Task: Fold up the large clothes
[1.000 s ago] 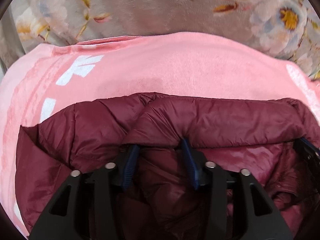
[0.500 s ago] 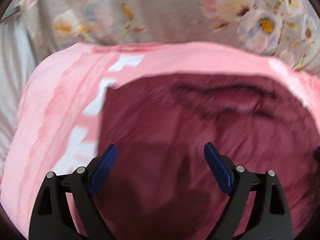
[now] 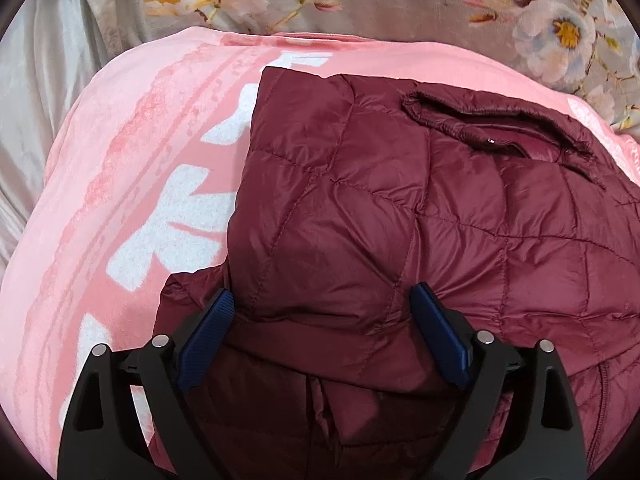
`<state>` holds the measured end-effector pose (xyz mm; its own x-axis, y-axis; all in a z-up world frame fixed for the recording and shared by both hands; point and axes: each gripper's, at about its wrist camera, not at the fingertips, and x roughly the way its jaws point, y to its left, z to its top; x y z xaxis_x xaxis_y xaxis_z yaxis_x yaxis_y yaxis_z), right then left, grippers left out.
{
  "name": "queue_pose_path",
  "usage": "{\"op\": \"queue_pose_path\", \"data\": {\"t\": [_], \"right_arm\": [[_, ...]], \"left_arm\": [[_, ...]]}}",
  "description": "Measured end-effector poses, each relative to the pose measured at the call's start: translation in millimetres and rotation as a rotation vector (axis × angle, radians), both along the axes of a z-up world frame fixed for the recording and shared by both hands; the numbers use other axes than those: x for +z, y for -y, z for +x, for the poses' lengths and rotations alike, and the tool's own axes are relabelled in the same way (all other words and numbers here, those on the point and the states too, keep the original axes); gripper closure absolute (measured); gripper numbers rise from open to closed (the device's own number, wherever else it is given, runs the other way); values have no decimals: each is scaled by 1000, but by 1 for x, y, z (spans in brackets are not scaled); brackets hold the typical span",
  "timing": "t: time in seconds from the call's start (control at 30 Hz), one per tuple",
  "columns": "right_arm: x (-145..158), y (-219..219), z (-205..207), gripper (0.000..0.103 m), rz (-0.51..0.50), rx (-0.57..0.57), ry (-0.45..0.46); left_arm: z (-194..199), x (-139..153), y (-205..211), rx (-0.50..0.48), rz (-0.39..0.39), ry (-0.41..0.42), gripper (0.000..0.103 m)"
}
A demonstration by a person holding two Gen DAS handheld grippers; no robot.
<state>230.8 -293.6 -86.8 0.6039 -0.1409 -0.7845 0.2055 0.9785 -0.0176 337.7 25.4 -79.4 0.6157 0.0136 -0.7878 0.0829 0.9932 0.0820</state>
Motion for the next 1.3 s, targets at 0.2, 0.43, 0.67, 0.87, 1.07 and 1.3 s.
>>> {"op": "queue_pose_path", "data": {"t": [0.2, 0.43, 0.67, 0.87, 1.07, 1.3], "right_arm": [[11, 10, -15, 79, 61, -36, 23], [41, 32, -173, 46, 176, -92, 48], [8, 47, -290, 44, 401, -174, 12], [7, 26, -290, 52, 467, -158, 44], [23, 17, -293, 99, 459, -158, 104], [88, 5, -352, 101, 385, -105, 257]], "left_arm": [[-4, 6, -6, 3, -4, -11, 11], [-98, 38, -89, -16, -226, -73, 11], [-188, 18, -176, 77, -483, -167, 12], [-213, 15, -166, 80, -543, -182, 37], [-229, 36, -156, 56, -506, -155, 95], [-300, 110, -169, -37, -537, -38, 98]]}}
